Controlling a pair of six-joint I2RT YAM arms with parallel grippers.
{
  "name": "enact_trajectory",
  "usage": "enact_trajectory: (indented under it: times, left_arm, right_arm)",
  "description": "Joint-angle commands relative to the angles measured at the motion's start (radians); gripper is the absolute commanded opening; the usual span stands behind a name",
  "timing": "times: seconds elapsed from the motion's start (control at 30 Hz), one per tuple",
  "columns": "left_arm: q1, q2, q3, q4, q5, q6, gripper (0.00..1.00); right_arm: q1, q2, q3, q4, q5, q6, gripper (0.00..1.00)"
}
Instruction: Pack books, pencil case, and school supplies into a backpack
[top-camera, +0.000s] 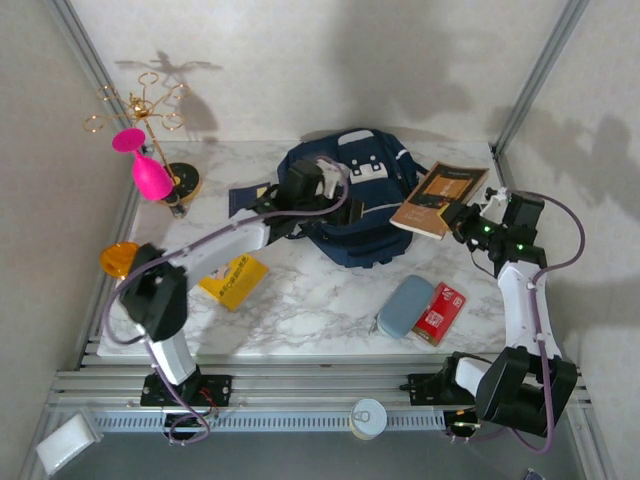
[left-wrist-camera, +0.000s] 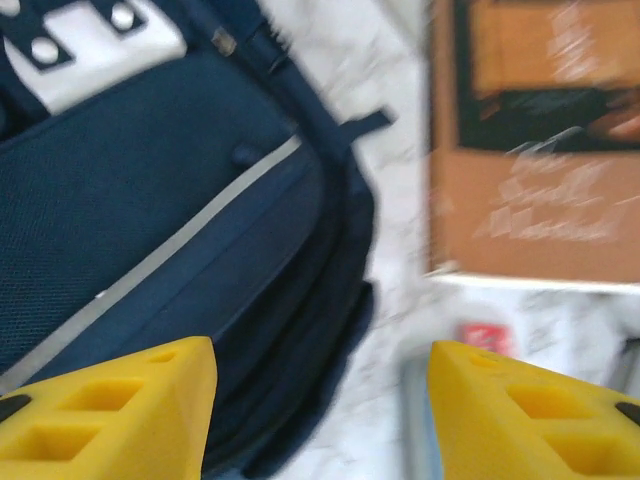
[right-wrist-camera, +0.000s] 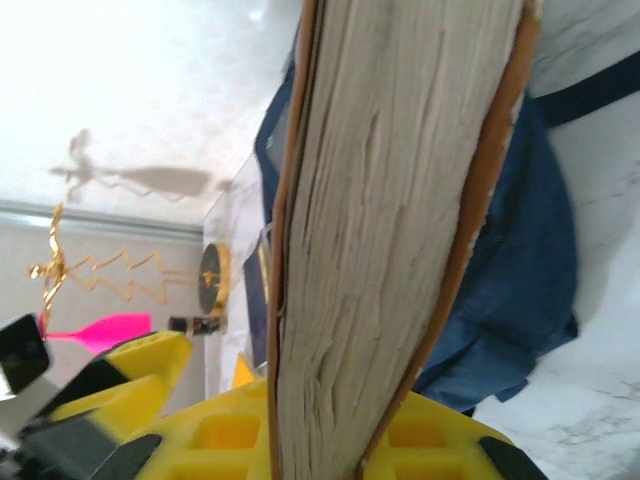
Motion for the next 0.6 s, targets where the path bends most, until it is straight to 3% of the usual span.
enact_trajectory:
  times: [0.0, 0.27, 0.43, 0.57]
  left_arm:
    - [-0.030, 0.107, 0.102, -0.202, -0.099, 0.282, 0.60]
    - [-0.049, 0.253, 0.215, -0.250, -0.155, 0.520, 0.70]
    - [-0.059, 0.306, 0.244, -0.232, -0.245, 0.568, 0.73]
    - [-0.059, 0.364, 0.301, -0.266, -0.217, 0.599, 0.76]
  right_arm:
    - [-0.027, 0.000, 0.011, 0.012, 0.018, -0.017, 0.00]
    - [-0.074, -0.001, -0.004, 0.019, 0.002, 0.001, 0.00]
    - [-0.078, 0.007, -0.016, 0.030, -0.017, 0.010, 0.00]
    - [-0.077, 0.003, -0.022, 0.041, -0.025, 0.018, 0.00]
